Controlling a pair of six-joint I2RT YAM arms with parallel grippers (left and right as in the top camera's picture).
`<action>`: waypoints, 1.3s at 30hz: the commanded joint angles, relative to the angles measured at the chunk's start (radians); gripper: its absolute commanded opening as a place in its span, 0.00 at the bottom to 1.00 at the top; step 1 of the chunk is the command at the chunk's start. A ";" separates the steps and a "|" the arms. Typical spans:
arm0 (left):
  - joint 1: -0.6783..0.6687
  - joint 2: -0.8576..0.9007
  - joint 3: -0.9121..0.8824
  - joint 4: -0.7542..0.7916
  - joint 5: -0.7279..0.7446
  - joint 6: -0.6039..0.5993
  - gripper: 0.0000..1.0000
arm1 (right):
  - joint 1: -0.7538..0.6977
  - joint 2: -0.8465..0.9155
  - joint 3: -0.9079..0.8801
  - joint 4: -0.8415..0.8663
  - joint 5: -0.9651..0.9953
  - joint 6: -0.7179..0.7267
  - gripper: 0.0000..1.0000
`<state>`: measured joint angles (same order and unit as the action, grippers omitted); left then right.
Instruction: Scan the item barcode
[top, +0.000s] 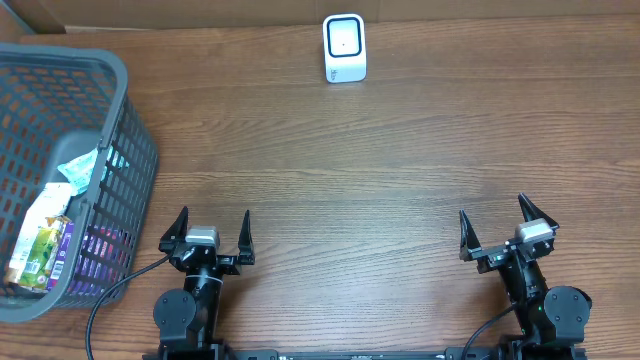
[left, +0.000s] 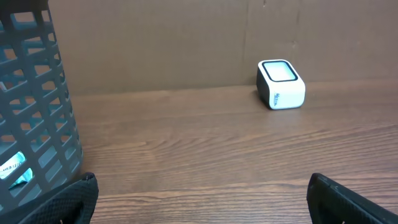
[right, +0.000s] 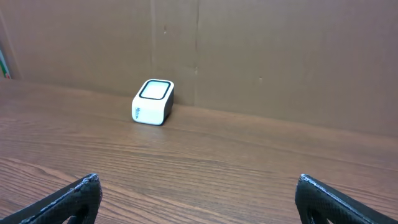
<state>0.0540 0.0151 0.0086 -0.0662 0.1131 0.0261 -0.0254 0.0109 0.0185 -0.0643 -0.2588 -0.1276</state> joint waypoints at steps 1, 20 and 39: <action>-0.003 -0.010 -0.004 -0.002 -0.005 0.020 1.00 | -0.001 -0.008 -0.010 0.006 -0.005 -0.001 1.00; -0.002 -0.010 -0.004 -0.005 -0.037 0.034 1.00 | -0.001 -0.008 -0.010 0.006 -0.005 -0.001 1.00; -0.002 -0.010 -0.004 0.000 -0.042 0.034 1.00 | -0.002 -0.008 -0.010 0.010 -0.058 0.049 1.00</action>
<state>0.0540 0.0151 0.0086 -0.0681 0.0853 0.0368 -0.0254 0.0109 0.0181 -0.0639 -0.3107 -0.1074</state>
